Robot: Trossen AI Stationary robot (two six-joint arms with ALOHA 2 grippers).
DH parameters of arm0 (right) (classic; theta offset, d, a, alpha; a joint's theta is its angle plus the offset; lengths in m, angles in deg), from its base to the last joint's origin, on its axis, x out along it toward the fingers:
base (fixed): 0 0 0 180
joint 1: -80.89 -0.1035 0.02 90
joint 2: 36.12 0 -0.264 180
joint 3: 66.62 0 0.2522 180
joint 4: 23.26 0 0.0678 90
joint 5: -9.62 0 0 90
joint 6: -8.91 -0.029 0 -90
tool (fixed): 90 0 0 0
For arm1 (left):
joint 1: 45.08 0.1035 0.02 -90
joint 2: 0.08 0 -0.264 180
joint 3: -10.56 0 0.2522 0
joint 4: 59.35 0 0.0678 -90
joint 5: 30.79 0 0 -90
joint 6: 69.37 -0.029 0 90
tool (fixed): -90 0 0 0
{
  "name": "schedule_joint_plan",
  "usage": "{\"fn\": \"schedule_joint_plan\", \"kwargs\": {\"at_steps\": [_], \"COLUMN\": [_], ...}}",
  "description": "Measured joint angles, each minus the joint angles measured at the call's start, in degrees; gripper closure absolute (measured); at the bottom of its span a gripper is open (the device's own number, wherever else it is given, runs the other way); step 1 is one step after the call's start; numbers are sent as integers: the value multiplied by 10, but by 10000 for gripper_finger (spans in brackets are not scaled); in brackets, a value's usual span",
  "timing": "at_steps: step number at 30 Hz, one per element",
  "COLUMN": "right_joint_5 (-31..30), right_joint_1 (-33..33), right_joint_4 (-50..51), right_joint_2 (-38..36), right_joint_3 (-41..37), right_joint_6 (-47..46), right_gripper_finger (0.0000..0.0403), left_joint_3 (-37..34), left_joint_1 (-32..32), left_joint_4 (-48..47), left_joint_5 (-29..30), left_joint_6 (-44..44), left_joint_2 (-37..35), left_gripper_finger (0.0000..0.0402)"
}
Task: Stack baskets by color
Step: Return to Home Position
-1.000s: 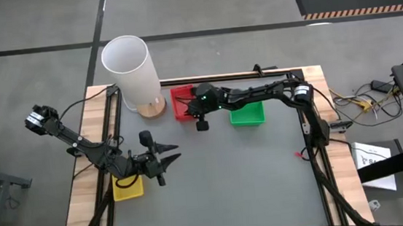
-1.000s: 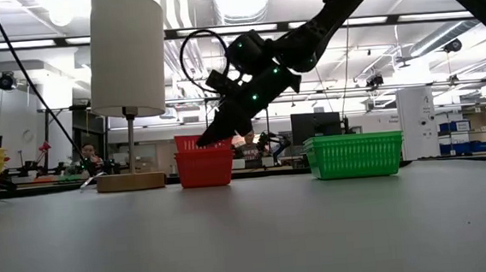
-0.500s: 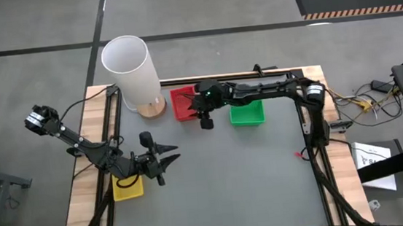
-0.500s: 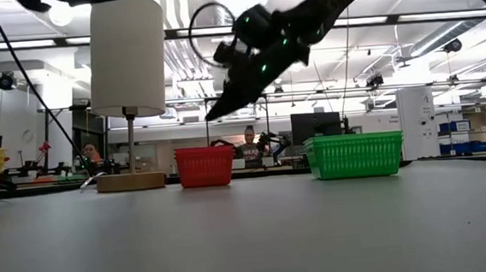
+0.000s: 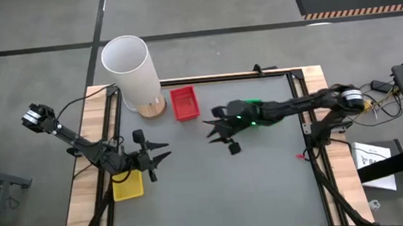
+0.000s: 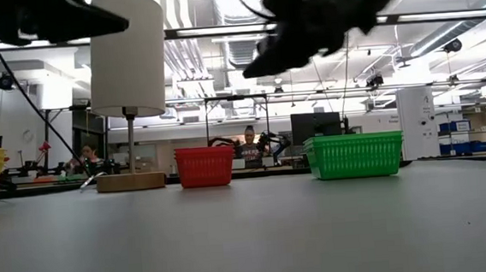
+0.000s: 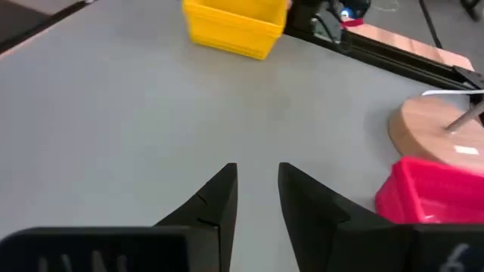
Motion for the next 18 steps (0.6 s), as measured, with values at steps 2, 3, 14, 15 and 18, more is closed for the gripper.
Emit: {"fn": "schedule_joint_plan", "kwargs": {"at_steps": [2,3,14,15,18], "right_joint_5": [-3,-3,-60,-65,-74], "right_joint_1": [-3,-2,3,5,20], "right_joint_4": [-19,-32,-73,-74,-73], "right_joint_2": [-40,-61,-331,-354,-424], "right_joint_3": [-51,-76,-307,-323,-365], "right_joint_6": [-8,-16,-38,-35,-34], "right_gripper_finger": [320,323,337,338,340], "left_joint_3": [-22,-35,-149,-161,-194], "left_joint_1": [0,0,0,0,0], "left_joint_4": [1,0,23,44,100], "left_joint_5": [-1,-1,-1,-2,-2], "left_joint_6": [23,35,128,128,118], "left_joint_2": [-25,-40,-156,-162,-176], "left_gripper_finger": [282,282,282,282,282]}}
